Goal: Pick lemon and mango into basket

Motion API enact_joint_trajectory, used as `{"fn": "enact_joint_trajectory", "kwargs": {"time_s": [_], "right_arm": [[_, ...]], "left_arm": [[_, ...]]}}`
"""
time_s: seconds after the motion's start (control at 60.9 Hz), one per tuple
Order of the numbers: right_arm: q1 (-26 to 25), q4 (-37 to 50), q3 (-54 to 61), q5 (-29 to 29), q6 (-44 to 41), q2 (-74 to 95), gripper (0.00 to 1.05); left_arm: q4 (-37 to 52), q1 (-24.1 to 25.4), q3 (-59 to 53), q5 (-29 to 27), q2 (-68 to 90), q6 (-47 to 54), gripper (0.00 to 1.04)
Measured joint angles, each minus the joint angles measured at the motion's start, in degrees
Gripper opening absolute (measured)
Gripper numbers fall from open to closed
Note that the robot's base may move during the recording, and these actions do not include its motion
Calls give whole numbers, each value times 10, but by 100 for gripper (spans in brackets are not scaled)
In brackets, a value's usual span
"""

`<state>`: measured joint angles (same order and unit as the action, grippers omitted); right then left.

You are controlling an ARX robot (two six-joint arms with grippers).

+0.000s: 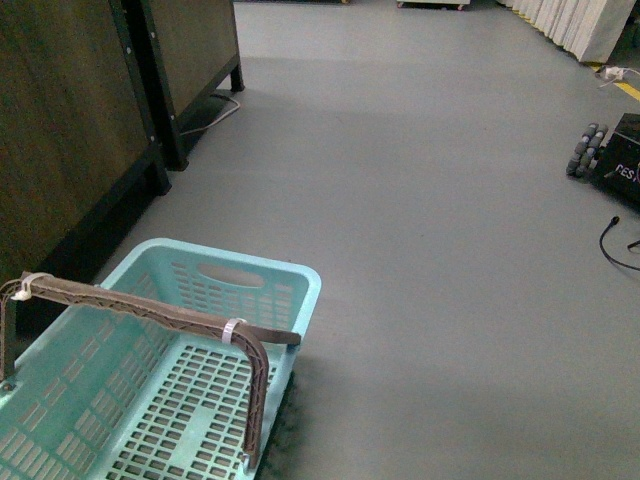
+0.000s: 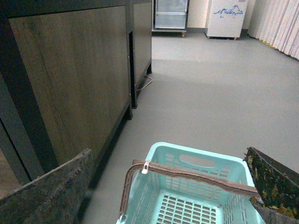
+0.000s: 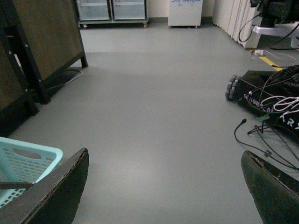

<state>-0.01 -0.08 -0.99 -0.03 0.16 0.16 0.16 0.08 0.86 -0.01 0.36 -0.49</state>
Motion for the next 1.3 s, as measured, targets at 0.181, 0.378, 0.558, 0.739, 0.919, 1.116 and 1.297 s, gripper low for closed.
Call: {"fn": "enact_joint_trajectory", "kwargs": {"time_s": [0.181, 0.378, 0.558, 0.739, 0.919, 1.116, 1.297], "right_arm": [[0, 0, 0, 0, 0, 0, 96], [0, 0, 0, 0, 0, 0, 96], [0, 0, 0, 0, 0, 0, 96], [0, 0, 0, 0, 0, 0, 96], [0, 0, 0, 0, 0, 0, 96], [0, 0, 0, 0, 0, 0, 96], [0, 0, 0, 0, 0, 0, 96]], "left_arm": [[0, 0, 0, 0, 0, 0, 98], [0, 0, 0, 0, 0, 0, 98], [-150, -28, 62, -92, 85, -87, 98], [-239, -11, 130, -73, 282, -271, 98], [-85, 13, 188, -33, 473, -383, 98], [76, -14, 248, -12, 704, -486, 98], [174, -42, 289, -11, 880, -565, 98]]}}
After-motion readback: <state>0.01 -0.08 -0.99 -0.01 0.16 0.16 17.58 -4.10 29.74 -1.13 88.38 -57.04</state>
